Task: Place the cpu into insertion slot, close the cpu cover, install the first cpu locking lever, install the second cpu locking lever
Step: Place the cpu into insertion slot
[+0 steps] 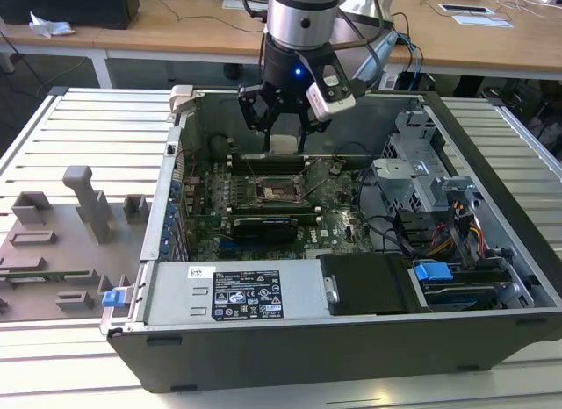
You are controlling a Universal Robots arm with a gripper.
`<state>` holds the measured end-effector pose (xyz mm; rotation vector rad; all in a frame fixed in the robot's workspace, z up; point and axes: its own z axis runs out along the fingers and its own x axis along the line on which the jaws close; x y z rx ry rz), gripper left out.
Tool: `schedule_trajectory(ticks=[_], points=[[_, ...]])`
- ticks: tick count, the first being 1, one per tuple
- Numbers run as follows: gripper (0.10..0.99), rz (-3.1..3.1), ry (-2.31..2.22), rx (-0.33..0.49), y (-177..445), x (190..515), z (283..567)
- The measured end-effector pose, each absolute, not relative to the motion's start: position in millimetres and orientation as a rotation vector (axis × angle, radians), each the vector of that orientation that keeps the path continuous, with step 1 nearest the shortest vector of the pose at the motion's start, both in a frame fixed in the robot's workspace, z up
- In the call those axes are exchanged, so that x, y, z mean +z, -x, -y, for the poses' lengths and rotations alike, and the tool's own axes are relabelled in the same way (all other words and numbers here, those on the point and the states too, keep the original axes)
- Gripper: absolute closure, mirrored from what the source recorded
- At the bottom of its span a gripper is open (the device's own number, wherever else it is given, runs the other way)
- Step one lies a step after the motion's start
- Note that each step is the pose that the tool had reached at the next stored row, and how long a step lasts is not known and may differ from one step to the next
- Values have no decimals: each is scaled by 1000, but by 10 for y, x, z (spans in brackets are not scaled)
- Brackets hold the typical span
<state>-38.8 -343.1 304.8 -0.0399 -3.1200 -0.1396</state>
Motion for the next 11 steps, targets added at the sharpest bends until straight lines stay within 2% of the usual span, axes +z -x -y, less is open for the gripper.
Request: schedule_trajectory(ticks=[11], points=[[541,3120,40,-140,388,2934,3431]])
